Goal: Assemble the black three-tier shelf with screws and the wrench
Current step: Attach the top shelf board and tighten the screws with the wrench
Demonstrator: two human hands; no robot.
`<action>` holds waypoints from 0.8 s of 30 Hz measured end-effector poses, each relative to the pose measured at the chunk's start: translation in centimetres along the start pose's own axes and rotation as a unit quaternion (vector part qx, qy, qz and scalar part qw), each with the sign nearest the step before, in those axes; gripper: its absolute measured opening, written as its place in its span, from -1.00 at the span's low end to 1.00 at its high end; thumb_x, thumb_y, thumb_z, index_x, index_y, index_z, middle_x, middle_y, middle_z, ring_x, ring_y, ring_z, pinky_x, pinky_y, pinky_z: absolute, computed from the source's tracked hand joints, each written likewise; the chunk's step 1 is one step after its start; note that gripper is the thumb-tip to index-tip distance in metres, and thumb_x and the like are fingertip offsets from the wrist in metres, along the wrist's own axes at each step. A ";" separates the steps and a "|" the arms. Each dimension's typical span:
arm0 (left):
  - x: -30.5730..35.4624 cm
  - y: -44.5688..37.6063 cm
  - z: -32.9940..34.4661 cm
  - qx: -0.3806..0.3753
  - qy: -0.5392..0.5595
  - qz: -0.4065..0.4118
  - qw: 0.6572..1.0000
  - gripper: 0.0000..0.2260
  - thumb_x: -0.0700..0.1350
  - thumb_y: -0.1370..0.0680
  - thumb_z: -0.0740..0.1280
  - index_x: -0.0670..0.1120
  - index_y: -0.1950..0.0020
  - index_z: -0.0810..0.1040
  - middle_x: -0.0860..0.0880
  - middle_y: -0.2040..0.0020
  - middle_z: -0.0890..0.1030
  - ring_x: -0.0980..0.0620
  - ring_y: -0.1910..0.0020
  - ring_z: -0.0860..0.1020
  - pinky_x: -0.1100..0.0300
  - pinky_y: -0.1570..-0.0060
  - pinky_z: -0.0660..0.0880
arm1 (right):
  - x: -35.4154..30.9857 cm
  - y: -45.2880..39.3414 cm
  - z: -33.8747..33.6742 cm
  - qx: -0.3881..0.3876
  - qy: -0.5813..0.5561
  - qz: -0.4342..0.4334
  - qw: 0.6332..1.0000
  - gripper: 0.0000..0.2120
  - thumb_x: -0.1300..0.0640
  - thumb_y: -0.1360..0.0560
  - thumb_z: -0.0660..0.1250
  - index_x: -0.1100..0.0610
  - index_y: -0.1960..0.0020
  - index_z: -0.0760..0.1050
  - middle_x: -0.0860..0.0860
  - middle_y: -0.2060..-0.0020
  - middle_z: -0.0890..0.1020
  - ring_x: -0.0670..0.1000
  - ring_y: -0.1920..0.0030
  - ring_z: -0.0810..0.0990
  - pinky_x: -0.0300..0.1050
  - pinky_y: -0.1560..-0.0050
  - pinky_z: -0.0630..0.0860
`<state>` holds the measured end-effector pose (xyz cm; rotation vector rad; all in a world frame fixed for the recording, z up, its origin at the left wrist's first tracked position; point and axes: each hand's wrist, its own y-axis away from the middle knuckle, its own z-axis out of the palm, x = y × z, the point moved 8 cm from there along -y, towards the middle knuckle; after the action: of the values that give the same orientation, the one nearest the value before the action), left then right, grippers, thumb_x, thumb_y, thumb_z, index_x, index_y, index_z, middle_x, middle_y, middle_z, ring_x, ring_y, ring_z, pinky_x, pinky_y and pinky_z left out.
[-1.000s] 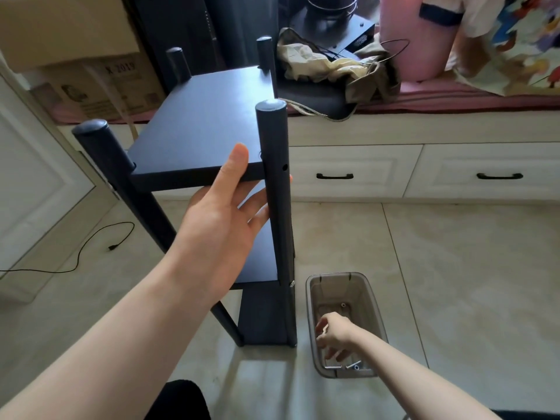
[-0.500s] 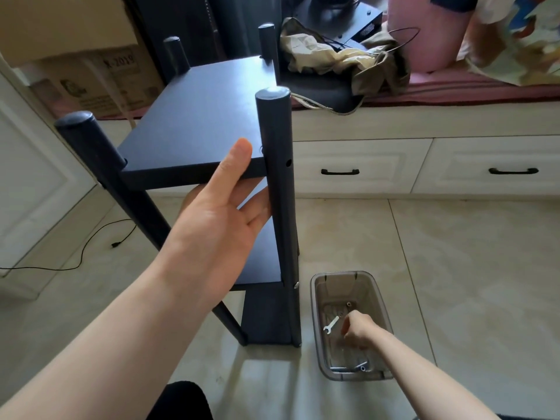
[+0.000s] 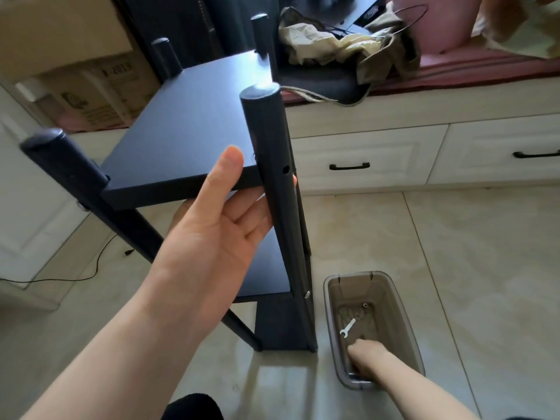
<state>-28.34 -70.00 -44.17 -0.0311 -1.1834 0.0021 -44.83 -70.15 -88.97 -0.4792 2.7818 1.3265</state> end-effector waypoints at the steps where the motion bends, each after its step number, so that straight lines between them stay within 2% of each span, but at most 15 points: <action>1: 0.0 0.0 -0.1 0.000 -0.002 0.001 1.000 -0.71 0.12 -0.49 0.31 0.02 0.08 0.77 -0.09 -0.14 0.71 -0.05 -0.21 0.65 0.08 -0.24 0.53 | -0.2 -0.1 0.0 0.001 0.012 -0.004 1.000 -0.63 0.27 -0.60 0.18 0.27 -0.38 0.42 0.21 -0.34 0.49 0.21 -0.35 0.48 0.05 -0.30 0.43; 5: -0.1 -0.1 -0.1 -0.004 -0.002 0.002 1.000 -0.71 0.12 -0.49 0.31 0.02 0.07 0.77 -0.08 -0.13 0.71 -0.05 -0.20 0.65 0.11 -0.19 0.56 | -0.2 -0.3 -0.5 0.011 0.034 -0.007 0.999 -0.62 0.23 -0.61 0.20 0.26 -0.41 0.39 0.21 -0.37 0.47 0.20 -0.37 0.46 0.05 -0.32 0.41; 8: 0.0 -0.1 0.0 -0.007 -0.003 0.001 1.000 -0.70 0.12 -0.50 0.30 0.02 0.07 0.77 -0.09 -0.13 0.71 -0.05 -0.20 0.65 0.12 -0.17 0.57 | -0.2 -0.4 -1.5 -0.002 -0.014 -0.002 1.000 -0.58 0.24 -0.62 0.19 0.28 -0.47 0.31 0.23 -0.40 0.43 0.21 -0.40 0.43 0.05 -0.36 0.38; 12: -0.1 -0.1 0.0 0.000 0.003 -0.005 1.000 -0.70 0.11 -0.48 0.30 0.01 0.09 0.77 -0.11 -0.12 0.71 -0.06 -0.18 0.66 0.14 -0.13 0.59 | 0.1 0.6 -4.7 0.028 0.004 0.011 1.000 -0.66 0.16 -0.63 0.18 0.21 -0.38 0.44 0.17 -0.33 0.51 0.18 -0.34 0.48 0.00 -0.24 0.42; 16: 0.0 0.0 0.0 -0.001 0.001 -0.015 1.000 -0.68 0.13 -0.46 0.31 -0.01 0.05 0.77 -0.12 -0.11 0.71 -0.05 -0.18 0.66 0.15 -0.15 0.58 | 0.2 2.6 -8.3 0.016 0.043 -0.003 0.999 -0.62 0.34 -0.59 0.16 0.32 -0.40 0.39 0.26 -0.38 0.44 0.21 -0.37 0.45 0.00 -0.34 0.38; 18: 0.1 0.0 0.0 0.003 0.002 -0.015 1.000 -0.69 0.12 -0.46 0.32 -0.01 0.04 0.77 -0.12 -0.12 0.71 -0.05 -0.18 0.66 0.13 -0.19 0.56 | 0.0 4.7 -11.5 0.029 0.058 -0.007 0.998 -0.63 0.34 -0.56 0.22 0.32 -0.36 0.43 0.26 -0.34 0.48 0.23 -0.32 0.50 0.02 -0.27 0.44; 20: 0.0 -0.1 0.0 0.013 0.006 -0.020 1.000 -0.67 0.12 -0.44 0.34 -0.04 0.02 0.77 -0.14 -0.12 0.71 -0.06 -0.18 0.66 0.11 -0.22 0.56 | -1.1 7.4 -14.6 0.052 0.085 -0.037 0.994 -0.69 0.25 -0.56 0.23 0.27 -0.28 0.50 0.23 -0.27 0.55 0.21 -0.24 0.56 0.03 -0.23 0.50; 22: 0.0 0.0 -0.2 0.019 0.017 -0.022 0.999 -0.62 0.12 -0.40 0.37 -0.10 -0.05 0.74 -0.16 -0.12 0.70 -0.07 -0.17 0.66 0.10 -0.23 0.56 | -2.7 10.8 -17.5 0.105 0.115 -0.085 0.984 -0.83 0.24 -0.52 0.27 0.22 -0.08 0.56 0.20 -0.06 0.64 0.19 -0.01 0.63 0.06 -0.05 0.59; 24: 0.0 0.1 -0.1 0.019 0.023 -0.024 0.999 -0.52 0.13 -0.37 0.39 -0.15 -0.16 0.66 -0.17 -0.15 0.69 -0.08 -0.18 0.66 0.09 -0.23 0.57 | -4.2 14.5 -19.9 0.155 0.122 -0.136 0.971 -0.90 0.23 -0.52 0.25 0.18 0.00 0.53 0.17 0.06 0.64 0.21 0.09 0.61 0.11 0.05 0.61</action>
<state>-28.19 -69.87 -44.19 0.0310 -1.1381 -0.0188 -42.72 -75.67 -64.72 -1.0178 2.8965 0.8079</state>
